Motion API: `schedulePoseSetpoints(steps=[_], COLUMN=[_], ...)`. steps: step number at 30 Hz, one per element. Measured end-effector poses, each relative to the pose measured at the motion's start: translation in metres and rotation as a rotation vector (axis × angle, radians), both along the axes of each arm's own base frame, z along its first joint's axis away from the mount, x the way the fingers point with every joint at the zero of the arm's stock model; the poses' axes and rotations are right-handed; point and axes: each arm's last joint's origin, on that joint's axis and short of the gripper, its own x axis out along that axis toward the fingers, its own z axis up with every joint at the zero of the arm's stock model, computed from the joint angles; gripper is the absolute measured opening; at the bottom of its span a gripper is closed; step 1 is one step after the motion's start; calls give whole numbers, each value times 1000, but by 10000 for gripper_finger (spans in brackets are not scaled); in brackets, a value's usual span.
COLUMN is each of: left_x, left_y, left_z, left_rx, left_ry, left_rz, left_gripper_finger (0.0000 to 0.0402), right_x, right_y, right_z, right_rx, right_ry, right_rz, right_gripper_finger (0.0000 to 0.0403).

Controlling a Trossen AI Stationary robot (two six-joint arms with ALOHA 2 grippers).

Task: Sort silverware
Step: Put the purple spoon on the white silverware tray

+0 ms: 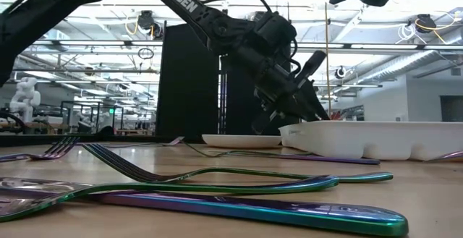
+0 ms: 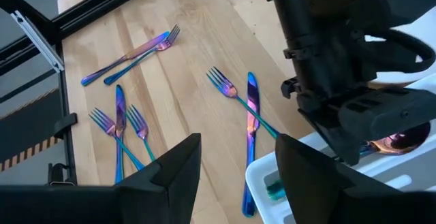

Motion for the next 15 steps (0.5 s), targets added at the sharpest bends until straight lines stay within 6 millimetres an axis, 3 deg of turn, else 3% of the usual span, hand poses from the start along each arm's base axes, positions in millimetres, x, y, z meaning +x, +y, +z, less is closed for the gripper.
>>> schedulePoseSetpoints(steps=[9, 15], left_x=[-2, -6], left_y=[9, 7], left_z=[1, 24], left_rx=[-16, 20], left_ry=[8, -27], left_rz=[29, -8], left_gripper_finger=[92, 91], right_x=[0, 0], right_y=[0, 1], right_z=[0, 0], right_rx=[2, 31], right_ry=[0, 4], right_rz=[-1, 6], right_gripper_finger=[183, 183])
